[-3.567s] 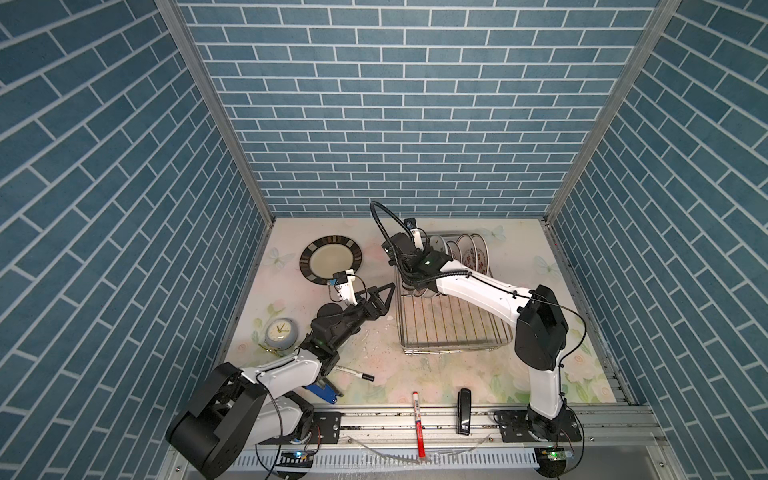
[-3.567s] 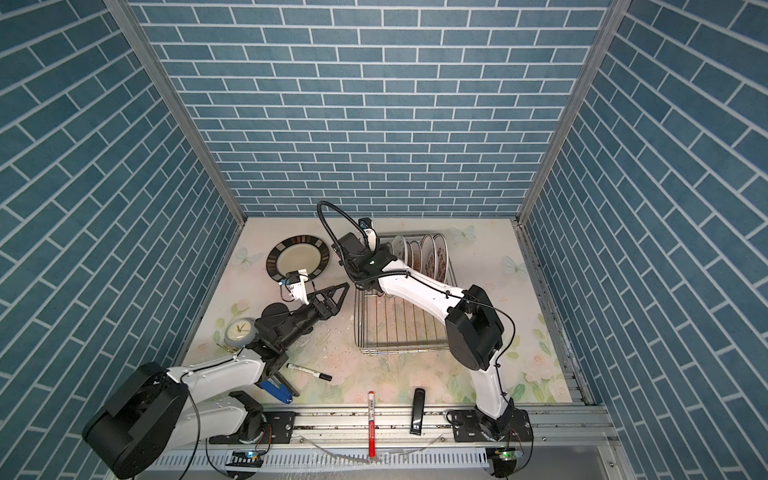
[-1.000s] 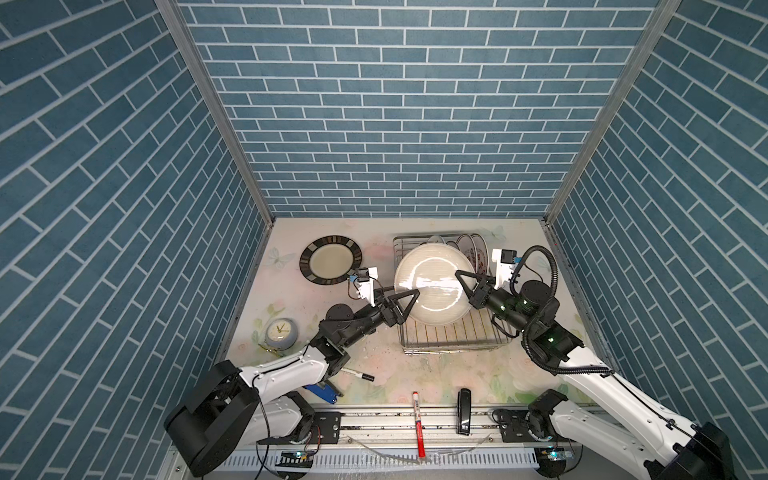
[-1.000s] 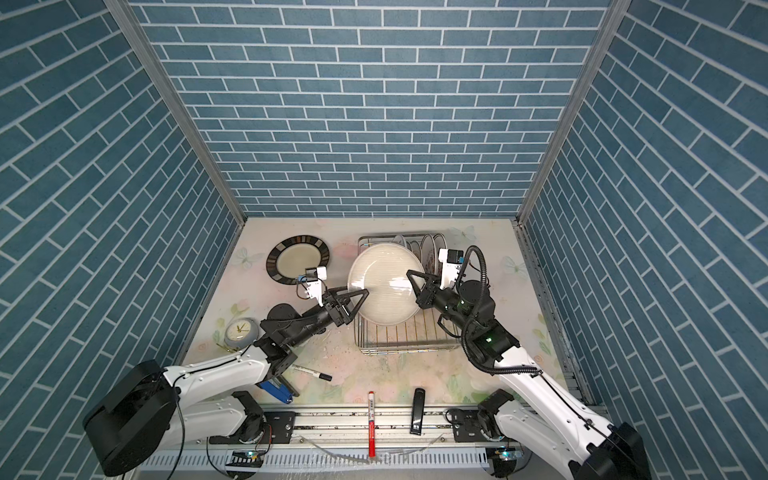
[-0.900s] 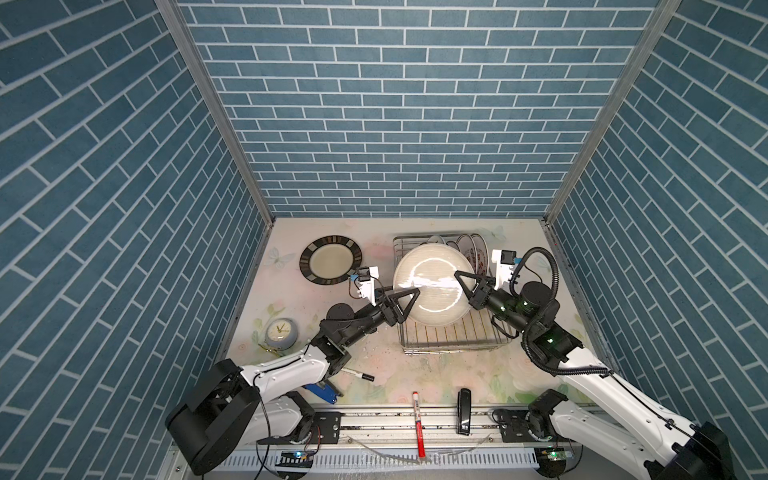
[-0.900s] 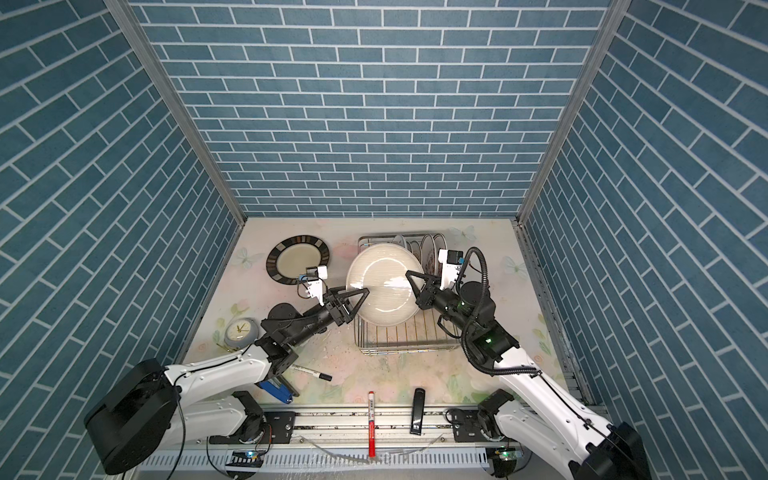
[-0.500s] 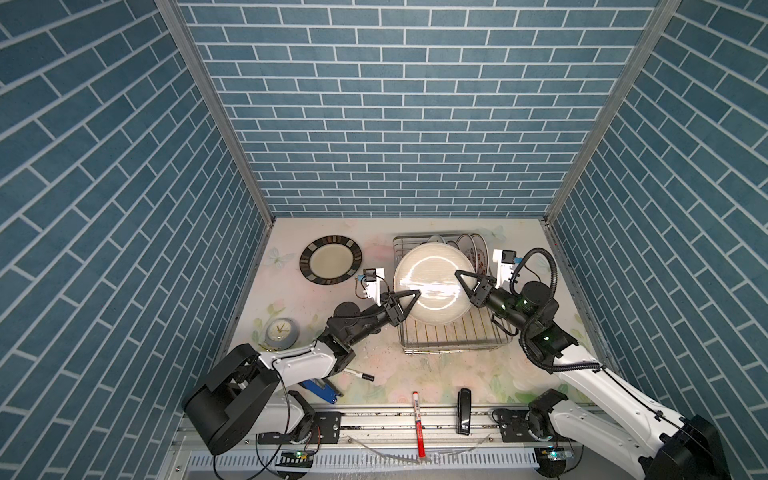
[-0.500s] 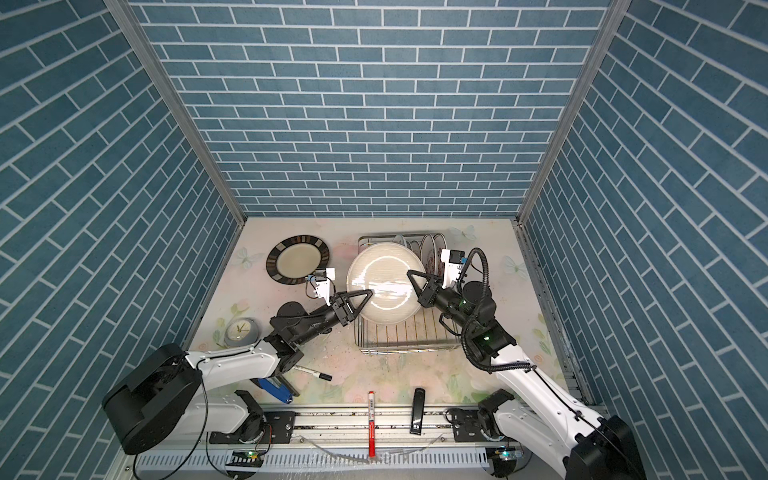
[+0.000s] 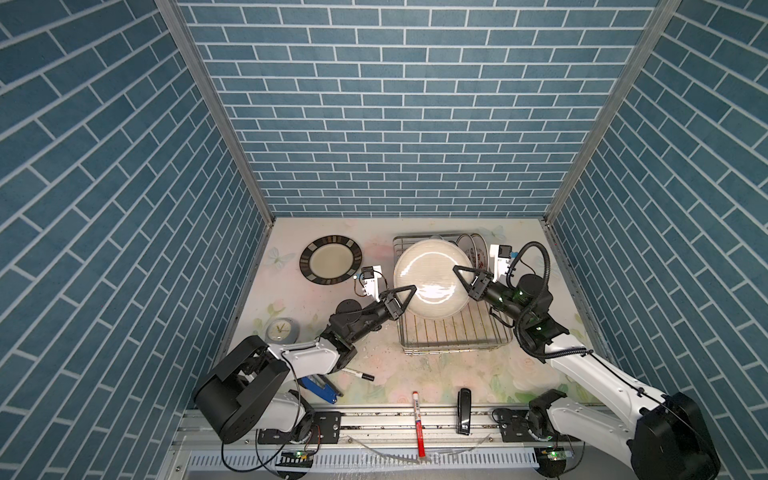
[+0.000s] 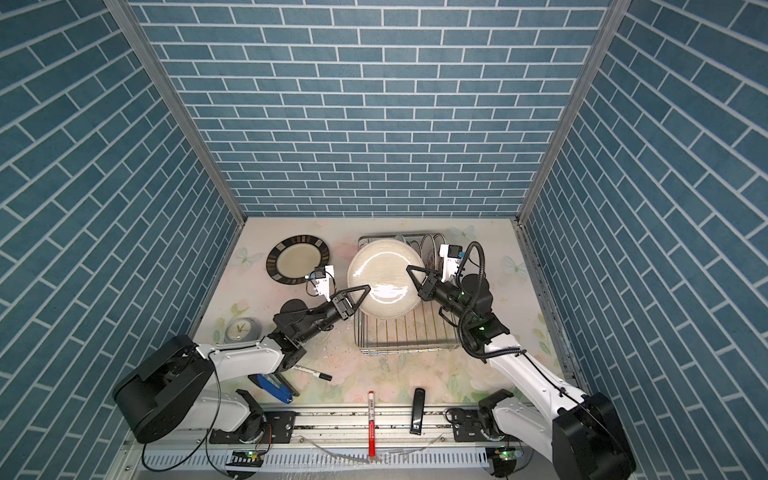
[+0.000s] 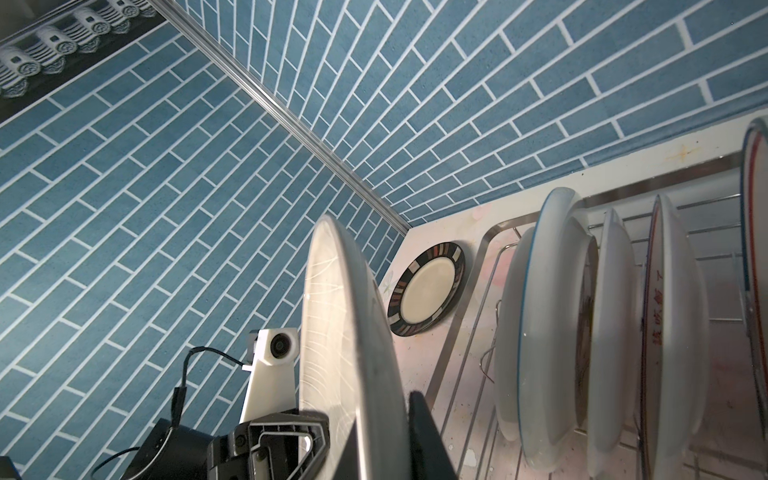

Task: Unload the plates from the dish rack
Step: 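Carry the large white plate away from the rack toward the table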

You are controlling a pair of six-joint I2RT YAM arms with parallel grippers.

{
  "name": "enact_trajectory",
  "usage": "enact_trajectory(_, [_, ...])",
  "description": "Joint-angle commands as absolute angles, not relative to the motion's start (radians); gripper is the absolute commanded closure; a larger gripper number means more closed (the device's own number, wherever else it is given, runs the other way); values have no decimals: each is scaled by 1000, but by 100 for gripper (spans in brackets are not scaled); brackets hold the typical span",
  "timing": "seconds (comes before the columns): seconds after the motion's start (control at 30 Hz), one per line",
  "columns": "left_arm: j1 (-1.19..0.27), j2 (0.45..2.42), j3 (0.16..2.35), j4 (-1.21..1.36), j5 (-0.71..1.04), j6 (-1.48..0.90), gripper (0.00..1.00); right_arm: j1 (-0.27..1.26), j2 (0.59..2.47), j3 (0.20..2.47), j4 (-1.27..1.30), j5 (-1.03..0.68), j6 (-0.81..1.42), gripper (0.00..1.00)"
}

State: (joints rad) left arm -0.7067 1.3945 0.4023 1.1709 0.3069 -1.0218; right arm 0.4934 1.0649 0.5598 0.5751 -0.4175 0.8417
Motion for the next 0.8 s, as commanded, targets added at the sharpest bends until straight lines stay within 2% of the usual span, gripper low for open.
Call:
enact_trajectory(0.0, [-730,1400,447,1207,345,-965,96,521,1087,627,651,-483,834,90])
enact_trajectory(0.1, [-731,1403,449,1205,327,-970,98,520,1101,635,629,-476,822,83])
enact_trajectory(0.17, [-730,1400,448,1193,301,-968,100,521,1110,636,626,-466,822,74])
enact_trajectory(0.2, [-731,1401,446,1188,288,-971,100,521,1116,638,628,-473,821,65])
enact_trajectory(0.27, [-731,1402,441,1204,272,-979,100,521,1128,646,624,-502,811,41])
enact_trajectory(0.33, [-729,1409,437,1235,267,-995,100,521,1139,664,610,-543,801,28])
enact_trajectory(0.6, [-728,1405,431,1266,240,-1016,100,522,1141,676,563,-534,763,6])
enact_trajectory(0.77, [-726,1384,415,1278,216,-1028,100,522,1118,672,503,-482,738,2])
